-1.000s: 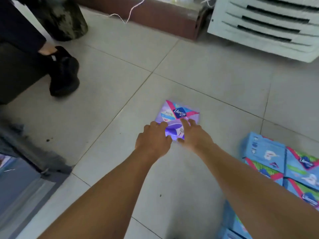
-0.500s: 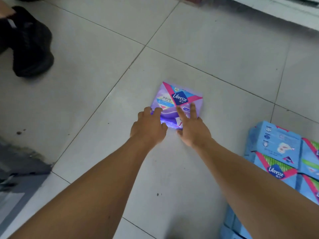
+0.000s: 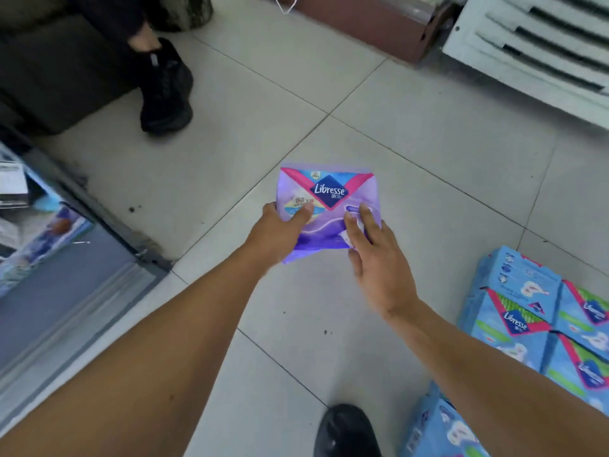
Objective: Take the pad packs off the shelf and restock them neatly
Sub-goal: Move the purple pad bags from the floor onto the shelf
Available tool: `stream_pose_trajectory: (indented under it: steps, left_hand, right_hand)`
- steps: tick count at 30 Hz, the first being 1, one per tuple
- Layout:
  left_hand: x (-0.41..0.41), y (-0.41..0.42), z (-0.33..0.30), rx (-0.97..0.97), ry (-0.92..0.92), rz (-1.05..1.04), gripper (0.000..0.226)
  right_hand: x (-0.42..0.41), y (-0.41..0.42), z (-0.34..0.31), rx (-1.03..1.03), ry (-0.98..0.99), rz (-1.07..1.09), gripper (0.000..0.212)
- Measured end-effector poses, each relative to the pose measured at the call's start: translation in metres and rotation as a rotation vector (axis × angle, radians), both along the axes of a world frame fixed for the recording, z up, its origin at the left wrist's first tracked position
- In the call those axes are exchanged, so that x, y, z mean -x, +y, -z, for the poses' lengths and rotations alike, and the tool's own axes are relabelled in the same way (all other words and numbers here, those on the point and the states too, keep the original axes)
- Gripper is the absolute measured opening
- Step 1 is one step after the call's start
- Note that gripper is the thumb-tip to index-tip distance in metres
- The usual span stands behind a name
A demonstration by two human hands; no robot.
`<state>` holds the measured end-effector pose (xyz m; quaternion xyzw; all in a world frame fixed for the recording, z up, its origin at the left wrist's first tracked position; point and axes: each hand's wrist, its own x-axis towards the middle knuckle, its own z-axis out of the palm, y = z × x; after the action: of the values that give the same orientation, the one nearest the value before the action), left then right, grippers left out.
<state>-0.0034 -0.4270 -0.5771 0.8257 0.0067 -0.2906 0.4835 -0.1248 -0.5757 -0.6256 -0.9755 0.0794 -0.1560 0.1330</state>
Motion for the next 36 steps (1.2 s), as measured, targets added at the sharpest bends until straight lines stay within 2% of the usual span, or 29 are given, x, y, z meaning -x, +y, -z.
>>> stream_pose_trajectory:
  steps: [2, 4, 8, 10, 12, 14, 20, 23, 25, 27, 31, 36]
  left_hand:
    - [0.009, 0.034, -0.036, 0.103, -0.030, -0.080, 0.043]
    - [0.022, 0.074, -0.086, 0.125, -0.082, -0.135, 0.032]
    - [0.055, 0.164, -0.205, 0.201, -0.230, -0.178, 0.023]
    - [0.074, 0.208, -0.254, 0.218, -0.297, -0.229, 0.031]
    - [0.096, 0.246, -0.297, 0.246, -0.373, -0.287, 0.039]
    - [0.117, 0.282, -0.329, 0.290, -0.439, -0.330, 0.033]
    - [0.178, 0.382, -0.391, 0.337, -0.597, -0.431, 0.038]
    - [0.197, 0.427, -0.405, 0.344, -0.677, -0.503, 0.049]
    - [0.206, 0.453, -0.406, 0.319, -0.724, -0.569, 0.054]
    - [0.209, 0.478, -0.404, 0.251, -0.770, -0.639, 0.052]
    - [0.209, 0.519, -0.409, 0.090, -0.850, -0.786, 0.046]
    - [0.194, 0.565, -0.419, -0.061, -0.956, -0.907, 0.076]
  right_hand:
    - [0.003, 0.023, -0.042, -0.009, -0.066, -0.107, 0.048]
    - [0.010, 0.047, -0.096, -0.091, -0.114, -0.215, 0.050]
    - [0.021, 0.104, -0.218, -0.572, -0.121, -0.324, 0.055]
    - [0.021, 0.141, -0.274, -0.852, -0.105, -0.316, 0.048]
    - [0.020, 0.179, -0.322, -1.014, -0.050, -0.290, 0.033]
    - [0.019, 0.219, -0.357, -1.071, -0.027, -0.287, 0.040]
    - [0.038, 0.333, -0.422, -1.112, -0.048, -0.389, 0.061]
    - [0.046, 0.380, -0.442, -1.109, -0.082, -0.460, 0.050]
    - [0.042, 0.408, -0.449, -1.036, -0.094, -0.508, 0.046]
    - [0.037, 0.435, -0.453, -0.989, -0.057, -0.559, 0.049]
    - [0.023, 0.485, -0.458, -0.871, -0.046, -0.607, 0.041]
    - [-0.002, 0.539, -0.467, -0.819, -0.053, -0.674, 0.041]
